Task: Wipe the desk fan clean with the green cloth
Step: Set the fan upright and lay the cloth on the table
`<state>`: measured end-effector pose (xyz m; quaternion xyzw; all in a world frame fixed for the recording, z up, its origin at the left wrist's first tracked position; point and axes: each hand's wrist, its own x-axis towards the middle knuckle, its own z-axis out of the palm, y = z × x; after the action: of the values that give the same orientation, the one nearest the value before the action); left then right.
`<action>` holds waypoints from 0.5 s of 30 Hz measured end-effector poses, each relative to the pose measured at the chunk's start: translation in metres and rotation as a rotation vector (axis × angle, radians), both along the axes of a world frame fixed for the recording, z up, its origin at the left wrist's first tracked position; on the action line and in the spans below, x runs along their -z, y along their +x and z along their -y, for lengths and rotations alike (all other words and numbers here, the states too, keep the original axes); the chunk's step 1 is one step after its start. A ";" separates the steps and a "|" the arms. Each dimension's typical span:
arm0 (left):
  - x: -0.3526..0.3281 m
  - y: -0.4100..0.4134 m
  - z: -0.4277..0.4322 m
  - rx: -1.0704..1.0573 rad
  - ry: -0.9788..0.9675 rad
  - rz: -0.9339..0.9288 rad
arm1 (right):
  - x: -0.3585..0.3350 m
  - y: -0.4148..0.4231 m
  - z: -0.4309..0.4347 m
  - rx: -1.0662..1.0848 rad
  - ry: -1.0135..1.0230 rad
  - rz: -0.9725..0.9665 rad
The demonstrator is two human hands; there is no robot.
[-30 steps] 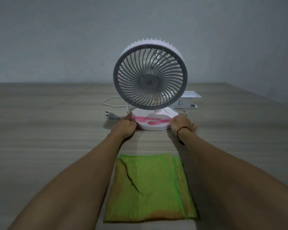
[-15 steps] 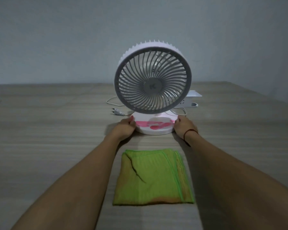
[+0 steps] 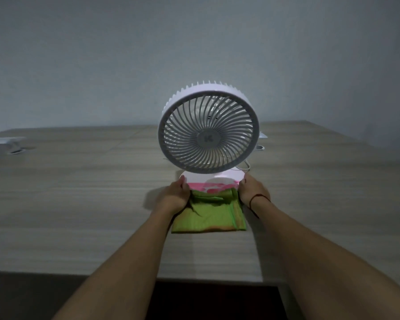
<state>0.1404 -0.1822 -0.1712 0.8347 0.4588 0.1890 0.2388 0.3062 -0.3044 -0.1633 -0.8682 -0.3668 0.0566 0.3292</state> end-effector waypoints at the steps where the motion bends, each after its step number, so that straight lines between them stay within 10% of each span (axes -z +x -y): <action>1: 0.000 -0.003 0.006 -0.009 0.001 -0.002 | 0.000 -0.003 0.005 0.006 -0.001 -0.002; 15: 0.003 -0.023 0.046 -0.075 0.043 -0.010 | 0.005 -0.026 0.032 0.090 0.038 -0.057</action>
<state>0.1169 -0.2287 -0.1742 0.8230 0.4867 0.2033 0.2110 0.2800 -0.3367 -0.1684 -0.8755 -0.3187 0.0596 0.3583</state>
